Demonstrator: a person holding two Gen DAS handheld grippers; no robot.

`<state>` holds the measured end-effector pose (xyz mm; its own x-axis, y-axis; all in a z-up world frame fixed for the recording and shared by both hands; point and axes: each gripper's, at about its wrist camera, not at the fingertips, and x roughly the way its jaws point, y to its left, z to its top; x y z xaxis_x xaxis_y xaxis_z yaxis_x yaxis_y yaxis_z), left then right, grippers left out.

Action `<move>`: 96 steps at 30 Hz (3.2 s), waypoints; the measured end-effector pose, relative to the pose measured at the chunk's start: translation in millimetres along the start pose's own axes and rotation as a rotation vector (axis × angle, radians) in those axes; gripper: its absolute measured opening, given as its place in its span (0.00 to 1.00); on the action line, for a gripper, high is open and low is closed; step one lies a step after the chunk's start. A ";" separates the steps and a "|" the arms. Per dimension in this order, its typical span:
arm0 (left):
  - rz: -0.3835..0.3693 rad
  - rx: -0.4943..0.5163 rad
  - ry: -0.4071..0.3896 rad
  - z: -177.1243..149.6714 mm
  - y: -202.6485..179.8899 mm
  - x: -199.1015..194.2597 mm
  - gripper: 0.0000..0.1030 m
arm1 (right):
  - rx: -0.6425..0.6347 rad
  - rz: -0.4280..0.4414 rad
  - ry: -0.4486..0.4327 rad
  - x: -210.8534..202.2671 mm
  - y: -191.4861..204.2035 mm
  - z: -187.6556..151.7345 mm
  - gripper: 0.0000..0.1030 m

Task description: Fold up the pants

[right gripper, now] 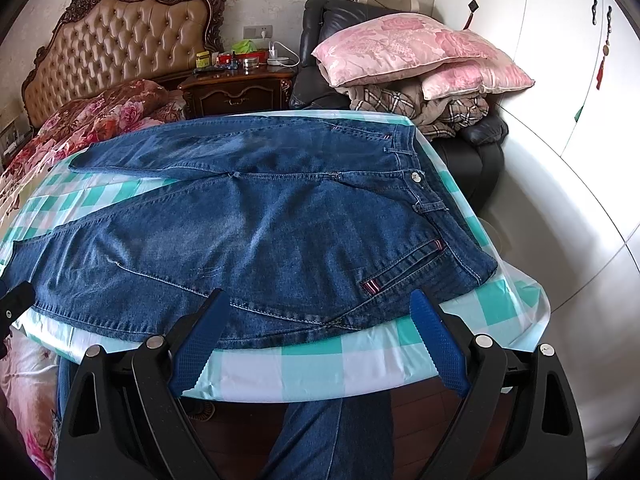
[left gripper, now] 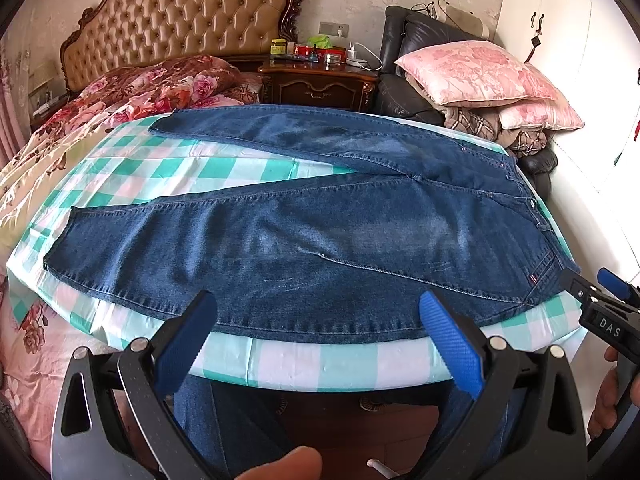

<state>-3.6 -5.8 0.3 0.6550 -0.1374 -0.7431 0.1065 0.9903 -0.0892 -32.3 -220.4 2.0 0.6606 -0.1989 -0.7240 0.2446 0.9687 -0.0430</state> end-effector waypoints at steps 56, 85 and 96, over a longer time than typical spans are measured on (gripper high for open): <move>0.020 -0.013 0.077 15.7 9.4 41.7 0.99 | 0.184 0.107 0.122 114.4 -113.9 118.5 0.86; 0.217 -0.113 0.143 74.6 80.0 131.2 0.99 | 0.053 0.175 0.080 291.8 -165.8 293.6 0.07; -0.004 -0.251 0.061 128.1 110.7 114.5 0.98 | 0.026 0.618 -0.044 83.4 -154.0 148.6 0.07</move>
<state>179.0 85.4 -9.7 0.6074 -0.1477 -0.7805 -0.0845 0.9650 -0.2484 90.6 -408.3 50.5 0.7145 0.3908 -0.5803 -0.1752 0.9030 0.3924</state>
